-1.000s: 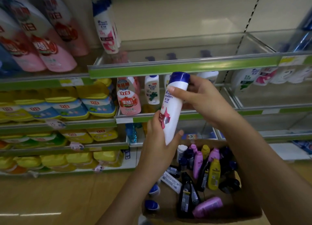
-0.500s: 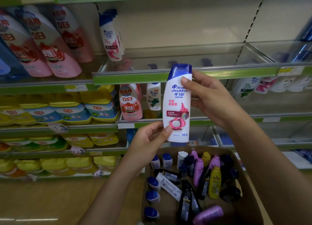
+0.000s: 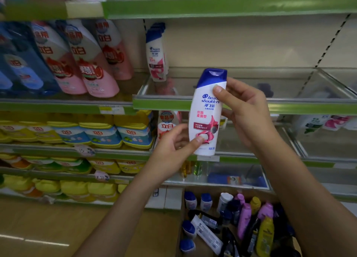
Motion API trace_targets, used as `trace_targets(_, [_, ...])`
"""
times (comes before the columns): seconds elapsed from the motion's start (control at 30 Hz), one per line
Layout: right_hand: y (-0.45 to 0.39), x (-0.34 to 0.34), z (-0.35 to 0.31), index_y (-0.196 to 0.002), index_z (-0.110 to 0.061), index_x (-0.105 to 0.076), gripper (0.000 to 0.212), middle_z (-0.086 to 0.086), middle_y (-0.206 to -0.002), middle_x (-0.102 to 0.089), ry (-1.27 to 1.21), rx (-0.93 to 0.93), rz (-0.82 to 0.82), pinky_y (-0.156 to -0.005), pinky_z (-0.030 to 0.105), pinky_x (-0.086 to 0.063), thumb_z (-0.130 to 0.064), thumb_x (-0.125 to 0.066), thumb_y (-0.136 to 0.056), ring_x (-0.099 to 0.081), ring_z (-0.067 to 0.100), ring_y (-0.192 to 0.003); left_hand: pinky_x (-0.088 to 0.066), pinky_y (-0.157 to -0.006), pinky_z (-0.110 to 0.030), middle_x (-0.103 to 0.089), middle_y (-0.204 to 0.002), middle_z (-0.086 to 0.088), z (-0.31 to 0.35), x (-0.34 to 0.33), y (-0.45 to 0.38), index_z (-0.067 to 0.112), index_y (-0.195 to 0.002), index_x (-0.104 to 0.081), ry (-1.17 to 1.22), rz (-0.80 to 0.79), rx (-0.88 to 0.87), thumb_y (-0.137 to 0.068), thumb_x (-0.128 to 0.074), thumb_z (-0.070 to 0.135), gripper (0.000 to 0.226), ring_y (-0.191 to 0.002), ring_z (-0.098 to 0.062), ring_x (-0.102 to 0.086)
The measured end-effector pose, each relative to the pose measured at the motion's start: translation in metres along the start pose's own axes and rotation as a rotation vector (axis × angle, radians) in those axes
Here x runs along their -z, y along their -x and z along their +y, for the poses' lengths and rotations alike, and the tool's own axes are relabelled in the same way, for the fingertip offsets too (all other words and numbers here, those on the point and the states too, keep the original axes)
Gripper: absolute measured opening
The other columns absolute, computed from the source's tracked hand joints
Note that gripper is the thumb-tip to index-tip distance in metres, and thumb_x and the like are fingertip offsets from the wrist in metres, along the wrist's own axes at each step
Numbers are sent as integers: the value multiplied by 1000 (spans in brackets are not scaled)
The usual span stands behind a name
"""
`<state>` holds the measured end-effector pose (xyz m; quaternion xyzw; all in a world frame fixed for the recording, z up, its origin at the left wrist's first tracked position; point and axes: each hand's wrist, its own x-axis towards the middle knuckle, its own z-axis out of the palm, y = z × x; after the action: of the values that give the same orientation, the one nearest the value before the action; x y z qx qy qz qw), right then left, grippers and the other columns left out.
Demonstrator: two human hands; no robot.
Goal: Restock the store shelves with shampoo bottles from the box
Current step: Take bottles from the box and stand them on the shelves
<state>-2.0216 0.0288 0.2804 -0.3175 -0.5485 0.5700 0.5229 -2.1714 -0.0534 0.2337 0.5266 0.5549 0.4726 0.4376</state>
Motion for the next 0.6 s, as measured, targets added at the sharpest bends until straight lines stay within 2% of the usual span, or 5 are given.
trace_targets(0.13, [-44,-20,8,-123,-5,-62,34,1,-95,-74,7,26,5,-74,31,-59,-8,-64,-89,-72,17,-91,-55,-89,-38,-71,-104,5,1,31,-51,21,-112,-61,-81,12,-34,-85,-67,27,28,-96,-8,-67])
trace_targets(0.27, [-93,-34,20,-130,-6,-58,43,3,-101,-73,-4,50,22,-73,34,-57,-7,-66,-87,-71,17,-90,-54,-89,-37,-70,-102,10,3,56,-109,26,-110,-61,-195,12,-84,-84,-68,27,27,-93,-5,-66])
trace_targets(0.5, [-172,-44,38,-127,0,-57,40,5,-95,-73,-6,104,26,-75,33,-56,-4,-65,-88,-71,20,-88,-54,-88,-34,-70,-96,5,3,84,-198,17,-106,-62,-289,43,-126,-80,-72,24,29,-91,-9,-66])
trace_targets(0.6, [-193,-45,50,-130,-2,-56,43,8,-104,-72,28,121,30,-79,35,-57,-3,-65,-88,-71,22,-96,-54,-90,-36,-70,-96,5,-3,85,-221,14,-107,-62,-287,74,-115,-81,-72,22,29,-91,-9,-67])
